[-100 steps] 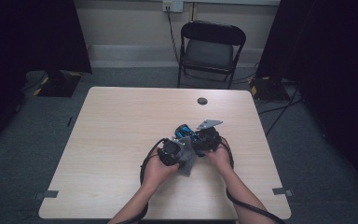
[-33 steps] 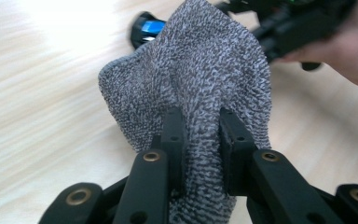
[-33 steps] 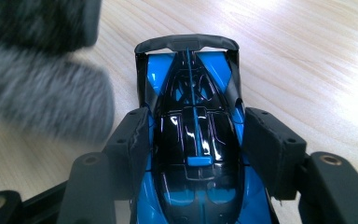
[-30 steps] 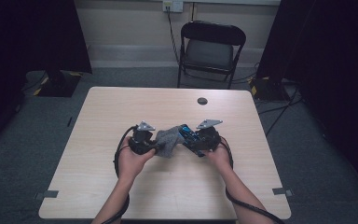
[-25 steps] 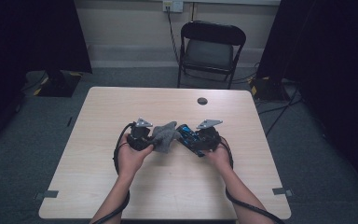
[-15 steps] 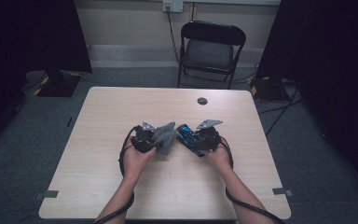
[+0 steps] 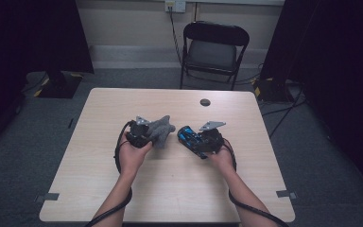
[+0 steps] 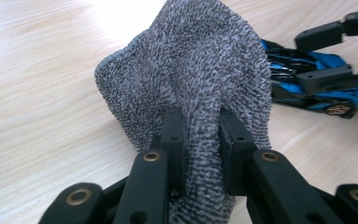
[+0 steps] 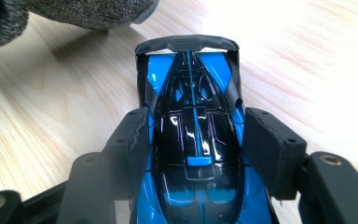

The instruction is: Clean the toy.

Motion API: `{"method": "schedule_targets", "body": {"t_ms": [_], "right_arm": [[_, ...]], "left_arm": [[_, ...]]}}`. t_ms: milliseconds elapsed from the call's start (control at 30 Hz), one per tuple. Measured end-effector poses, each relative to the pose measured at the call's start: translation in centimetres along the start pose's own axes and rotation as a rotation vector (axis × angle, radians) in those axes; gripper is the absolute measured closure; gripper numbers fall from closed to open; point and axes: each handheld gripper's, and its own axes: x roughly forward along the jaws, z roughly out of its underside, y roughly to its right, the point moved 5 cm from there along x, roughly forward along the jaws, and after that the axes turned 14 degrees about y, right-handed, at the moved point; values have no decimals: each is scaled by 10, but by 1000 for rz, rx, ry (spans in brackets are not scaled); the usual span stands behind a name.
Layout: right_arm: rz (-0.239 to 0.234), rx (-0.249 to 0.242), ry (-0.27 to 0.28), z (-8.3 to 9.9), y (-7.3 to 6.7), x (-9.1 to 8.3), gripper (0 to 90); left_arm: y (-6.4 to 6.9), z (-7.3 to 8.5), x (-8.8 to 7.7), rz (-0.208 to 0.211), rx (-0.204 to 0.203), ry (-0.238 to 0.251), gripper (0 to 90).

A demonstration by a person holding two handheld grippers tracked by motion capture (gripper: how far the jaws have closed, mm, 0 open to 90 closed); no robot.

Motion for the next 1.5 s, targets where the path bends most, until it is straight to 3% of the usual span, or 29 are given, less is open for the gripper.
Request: {"method": "schedule_targets", "body": {"t_ms": [100, 267, 400, 500, 667, 900, 1000, 1067, 1133, 1167, 1200, 1367, 1500], "right_arm": [[0, -1, 1, 0, 0, 0, 414], [1, 0, -1, 0, 0, 0, 414], [1, 1, 2, 0, 0, 0, 414], [2, 3, 4, 0, 0, 0, 414], [2, 3, 3, 0, 0, 0, 414], [2, 2, 3, 0, 0, 0, 414], [1, 2, 4, 0, 0, 0, 414], [1, 1, 4, 0, 0, 0, 414], [3, 3, 6, 0, 0, 0, 414], [3, 3, 6, 0, 0, 0, 413], [4, 4, 6, 1, 0, 0, 414], [3, 5, 8, 1, 0, -1, 414], [5, 5, 5, 1, 0, 0, 414]], "left_arm": [[6, 10, 12, 11, -13, -29, 748], [27, 27, 28, 64, 24, -100, 738], [35, 29, 31, 85, 18, -97, 700], [33, 26, 30, 75, -3, -62, 606], [28, 16, 29, 70, -3, 12, 476], [23, 29, 45, 64, -38, -21, 418], [23, 34, 50, 60, -43, -24, 436], [23, 36, 51, 57, -13, -34, 479], [25, 36, 51, 68, -8, -47, 569], [28, 35, 51, 81, -29, -52, 647], [29, 35, 50, 84, -15, -66, 683], [42, 33, 48, 125, -17, -109, 743], [53, 34, 48, 152, -7, -108, 747]]}}
